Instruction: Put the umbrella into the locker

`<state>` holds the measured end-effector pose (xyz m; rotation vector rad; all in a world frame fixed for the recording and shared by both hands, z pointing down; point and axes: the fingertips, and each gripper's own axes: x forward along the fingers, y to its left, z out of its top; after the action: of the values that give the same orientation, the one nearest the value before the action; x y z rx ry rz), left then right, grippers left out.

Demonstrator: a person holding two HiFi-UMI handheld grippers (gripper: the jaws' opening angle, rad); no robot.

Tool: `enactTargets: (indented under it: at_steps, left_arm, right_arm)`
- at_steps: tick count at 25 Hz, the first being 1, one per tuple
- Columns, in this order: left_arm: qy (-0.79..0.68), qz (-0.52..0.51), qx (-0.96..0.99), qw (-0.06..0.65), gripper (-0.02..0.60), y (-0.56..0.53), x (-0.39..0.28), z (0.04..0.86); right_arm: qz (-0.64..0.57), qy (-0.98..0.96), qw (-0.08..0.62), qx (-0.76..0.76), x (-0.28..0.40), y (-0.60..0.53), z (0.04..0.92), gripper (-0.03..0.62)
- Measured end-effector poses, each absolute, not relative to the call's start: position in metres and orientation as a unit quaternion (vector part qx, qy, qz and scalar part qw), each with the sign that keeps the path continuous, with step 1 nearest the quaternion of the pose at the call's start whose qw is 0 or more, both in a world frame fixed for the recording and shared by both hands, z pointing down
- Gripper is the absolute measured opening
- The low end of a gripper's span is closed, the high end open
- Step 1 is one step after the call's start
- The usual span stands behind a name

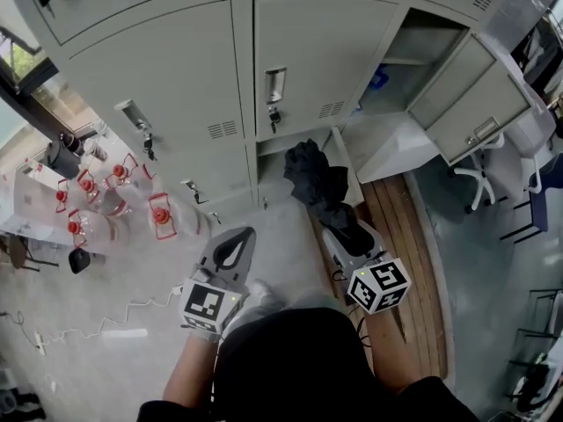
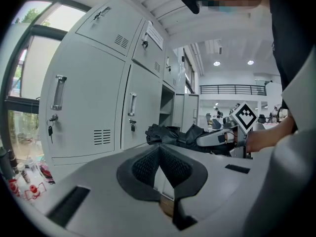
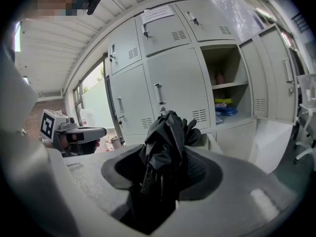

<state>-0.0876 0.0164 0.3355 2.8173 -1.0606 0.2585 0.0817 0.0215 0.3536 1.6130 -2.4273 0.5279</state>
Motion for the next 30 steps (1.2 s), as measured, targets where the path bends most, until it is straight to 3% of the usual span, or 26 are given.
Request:
enactTargets:
  at_steps: [30]
  left_arm:
    - [-0.396, 0.154, 0.898, 0.116, 0.011, -0.011, -0.119, 0.412]
  right_arm:
    - [0.222, -0.800, 0.150, 0.537, 0.076, -0.041, 0.497, 0.209]
